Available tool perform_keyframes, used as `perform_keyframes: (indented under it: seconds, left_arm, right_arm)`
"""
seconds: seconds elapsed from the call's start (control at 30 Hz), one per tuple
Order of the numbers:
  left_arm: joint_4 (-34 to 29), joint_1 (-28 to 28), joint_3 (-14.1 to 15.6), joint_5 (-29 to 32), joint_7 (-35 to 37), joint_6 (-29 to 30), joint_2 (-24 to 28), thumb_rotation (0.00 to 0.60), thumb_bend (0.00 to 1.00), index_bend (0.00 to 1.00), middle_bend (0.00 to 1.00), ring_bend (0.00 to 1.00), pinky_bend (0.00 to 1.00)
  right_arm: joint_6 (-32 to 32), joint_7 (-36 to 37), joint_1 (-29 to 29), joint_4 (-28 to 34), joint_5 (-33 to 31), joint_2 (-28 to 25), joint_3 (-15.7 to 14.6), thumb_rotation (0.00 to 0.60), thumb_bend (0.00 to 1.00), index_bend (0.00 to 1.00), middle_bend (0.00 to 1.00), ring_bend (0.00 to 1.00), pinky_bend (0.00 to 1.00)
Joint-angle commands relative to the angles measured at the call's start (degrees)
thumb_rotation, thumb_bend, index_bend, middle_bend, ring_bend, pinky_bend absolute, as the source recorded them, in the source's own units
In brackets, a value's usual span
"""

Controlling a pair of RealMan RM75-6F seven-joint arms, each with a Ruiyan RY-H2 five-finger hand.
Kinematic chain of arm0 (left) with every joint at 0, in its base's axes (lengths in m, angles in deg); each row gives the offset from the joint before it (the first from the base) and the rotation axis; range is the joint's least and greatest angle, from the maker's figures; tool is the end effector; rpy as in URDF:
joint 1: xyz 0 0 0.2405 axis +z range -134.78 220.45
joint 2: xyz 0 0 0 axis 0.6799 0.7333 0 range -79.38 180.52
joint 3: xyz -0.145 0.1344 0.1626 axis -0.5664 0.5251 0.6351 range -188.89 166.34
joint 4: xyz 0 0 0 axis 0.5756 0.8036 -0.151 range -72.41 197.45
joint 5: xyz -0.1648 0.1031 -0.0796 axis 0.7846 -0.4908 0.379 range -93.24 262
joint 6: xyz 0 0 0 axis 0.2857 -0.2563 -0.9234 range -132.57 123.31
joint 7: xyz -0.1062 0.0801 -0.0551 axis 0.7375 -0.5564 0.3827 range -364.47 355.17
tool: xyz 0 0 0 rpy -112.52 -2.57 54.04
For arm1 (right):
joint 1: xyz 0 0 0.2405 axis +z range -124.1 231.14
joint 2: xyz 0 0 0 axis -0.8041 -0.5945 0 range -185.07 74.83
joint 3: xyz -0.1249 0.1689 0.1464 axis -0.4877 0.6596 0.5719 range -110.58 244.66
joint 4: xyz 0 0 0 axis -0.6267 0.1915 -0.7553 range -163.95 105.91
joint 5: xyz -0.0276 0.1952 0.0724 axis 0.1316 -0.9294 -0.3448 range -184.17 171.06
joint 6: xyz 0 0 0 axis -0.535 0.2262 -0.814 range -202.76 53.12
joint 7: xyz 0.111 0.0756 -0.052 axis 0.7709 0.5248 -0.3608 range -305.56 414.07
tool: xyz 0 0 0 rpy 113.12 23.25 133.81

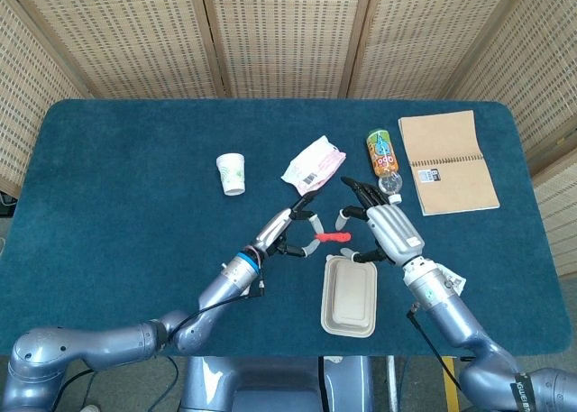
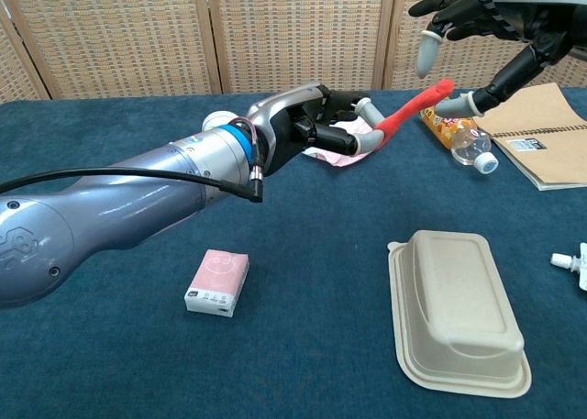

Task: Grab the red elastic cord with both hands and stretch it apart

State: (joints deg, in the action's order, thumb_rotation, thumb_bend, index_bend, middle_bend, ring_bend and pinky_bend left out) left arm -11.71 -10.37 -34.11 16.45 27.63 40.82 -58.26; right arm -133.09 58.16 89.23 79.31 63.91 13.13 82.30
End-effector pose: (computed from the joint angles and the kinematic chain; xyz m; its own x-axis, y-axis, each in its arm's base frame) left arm -0.0098 0.3466 -0.0984 -0.4462 0.6317 0.6340 0.7565 -0.1123 0.6443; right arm -0.1193 -0.3150 0.0901 0.0298 -0.3023 0.9527 -0.9342 -0.3474 -0.0810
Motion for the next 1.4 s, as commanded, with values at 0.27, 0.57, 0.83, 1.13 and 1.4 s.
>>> perform_keyframes:
  seconds: [0.27, 0.57, 0.83, 1.13, 1.4]
  left_arm:
    - [-0.2, 0.0, 0.2, -0.3, 0.2, 0.2, -0.2, 0.600, 0.44, 0.70, 0.00, 0.00, 0.00]
    - [-0.2, 0.0, 0.4, -0.3, 0.4, 0.1, -0.3, 0.600, 0.44, 0.70, 0.00, 0.00, 0.00]
    - [-0.7, 0.1, 0.5, -0.5, 0.5, 0.1, 0.0, 0.600, 0.44, 0.70, 0.00, 0.00, 0.00]
    - [-1.2, 0.3, 0.2, -0.1, 0.7, 0.1, 0.4, 0.600, 0.44, 0.70, 0.00, 0.00, 0.00]
    - [-1.4, 0.3, 0.0, 0.4, 0.4, 0.0, 0.7, 0.600, 0.45, 0.70, 0.00, 0.00, 0.00]
  right_arm:
    - [-1.4, -2.0, 0.2, -1.8, 0.7, 1.4, -0.8, 0.600, 0.39, 0.53, 0.00, 0.00, 0.00]
    - [-1.5, -2.3, 0.2, -2.2, 1.6, 1.5, -1.4, 0.600, 0.44, 0.57, 0.00, 0.00, 0.00]
    - [-1.6, -3.4, 0.5, -2.9, 2.9, 1.6, -2.0, 0.600, 0.51, 0.57, 0.00, 0.00, 0.00]
    - [-2.3, -3.6, 0.4, -3.4, 3.8, 2.3, -2.4, 0.600, 0.58, 0.63, 0.02, 0.00, 0.00]
    - [-3.2, -3.7, 0.3, -3.7, 4.5, 2.7, -2.5, 0.600, 0.66, 0.78, 0.04, 0.00, 0.00]
